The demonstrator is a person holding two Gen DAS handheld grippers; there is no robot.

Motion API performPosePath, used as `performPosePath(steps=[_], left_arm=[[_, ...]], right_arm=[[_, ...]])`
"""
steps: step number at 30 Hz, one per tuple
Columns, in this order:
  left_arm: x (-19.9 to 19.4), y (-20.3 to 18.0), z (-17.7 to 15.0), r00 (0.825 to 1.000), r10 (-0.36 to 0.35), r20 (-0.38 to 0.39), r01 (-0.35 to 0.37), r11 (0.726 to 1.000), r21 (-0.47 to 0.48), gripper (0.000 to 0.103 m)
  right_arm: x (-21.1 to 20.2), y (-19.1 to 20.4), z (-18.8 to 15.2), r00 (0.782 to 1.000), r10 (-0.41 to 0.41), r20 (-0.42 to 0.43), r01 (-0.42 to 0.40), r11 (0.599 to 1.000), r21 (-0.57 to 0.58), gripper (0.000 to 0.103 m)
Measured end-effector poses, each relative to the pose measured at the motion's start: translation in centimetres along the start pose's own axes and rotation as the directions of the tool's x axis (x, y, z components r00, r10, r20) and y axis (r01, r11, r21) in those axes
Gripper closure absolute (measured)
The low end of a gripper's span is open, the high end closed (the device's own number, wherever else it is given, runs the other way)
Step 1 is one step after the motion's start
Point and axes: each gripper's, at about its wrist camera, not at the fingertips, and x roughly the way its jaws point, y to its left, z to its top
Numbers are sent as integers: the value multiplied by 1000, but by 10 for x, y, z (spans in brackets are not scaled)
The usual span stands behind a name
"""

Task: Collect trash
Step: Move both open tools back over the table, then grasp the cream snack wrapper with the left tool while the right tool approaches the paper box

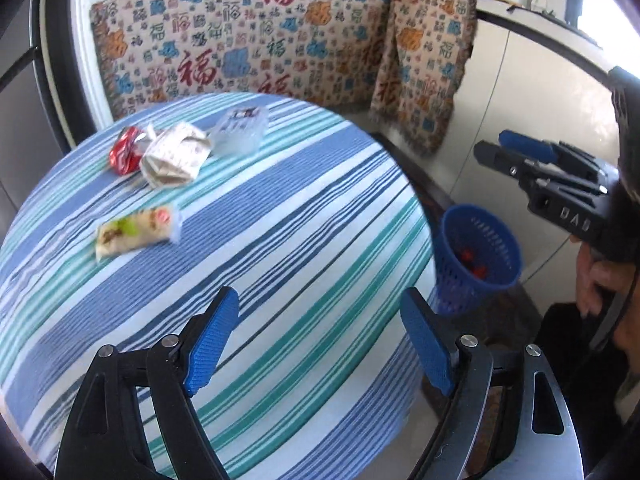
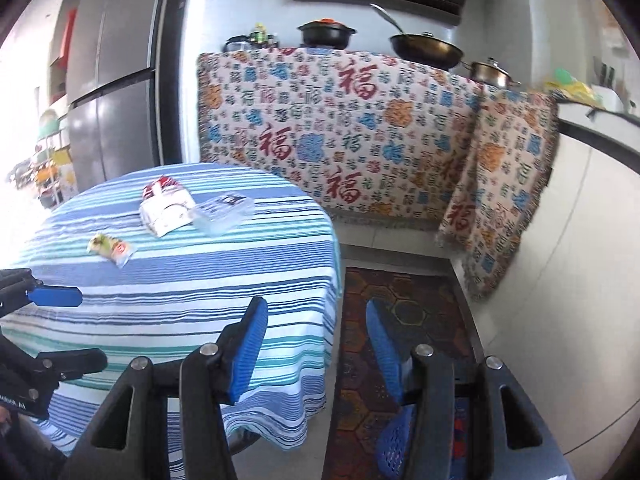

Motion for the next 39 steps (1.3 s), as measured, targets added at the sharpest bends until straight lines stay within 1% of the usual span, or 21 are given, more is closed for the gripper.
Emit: performPosePath(steps=[3,7,8,10,12,13,17,20,24,28,32,35,36,38,39], left_arm=[[-5,31,-10,1000,-19,-24,20,999,42,19],[-19,80,-8,1000,-11,5,10,996,93,19],[-22,93,-3,1000,-24,8,23,994,105,19],[-21,117,5,996,-84,-25,87,989,121,18],[-19,132,11,993,-110,-41,115,983,144,18],[-18,137,15,992,-119,-46,125,977,171,18],[-8,148,30,992,-123,-40,129,962,242,18],[7,150,40,988,-144,-63,156,951,269,18],[28,142,48,987,-134,-92,158,928,339,18],[42,137,57,986,-131,-103,161,913,376,18],[55,134,58,981,-140,-135,184,898,399,18],[65,130,53,978,-128,-164,187,886,424,19],[66,129,52,978,-123,-169,186,883,431,20],[66,126,48,977,-118,-179,188,873,449,33],[67,125,46,973,-120,-196,197,871,449,49]], right_arm=[[1,15,-5,1000,19,-6,-19,998,-57,51],[5,31,-10,999,45,-25,-48,993,-111,51],[6,34,-12,998,53,-31,-56,992,-116,50],[11,39,-13,997,69,-46,-74,990,-116,50],[15,42,-15,995,84,-58,-90,990,-110,50],[16,43,-16,994,90,-63,-96,990,-106,50],[22,48,-20,991,103,-81,-111,989,-101,50],[27,49,-24,990,102,-99,-112,988,-105,50],[31,46,-25,988,107,-112,-117,989,-89,50],[32,40,-22,988,115,-106,-121,991,-54,50],[35,36,-20,987,121,-108,-126,991,-35,50],[36,36,-20,986,121,-112,-126,991,-40,50],[37,37,-20,986,121,-113,-126,991,-42,50],[36,38,-19,987,122,-108,-127,991,-45,50],[35,38,-19,987,123,-105,-128,991,-46,50]])
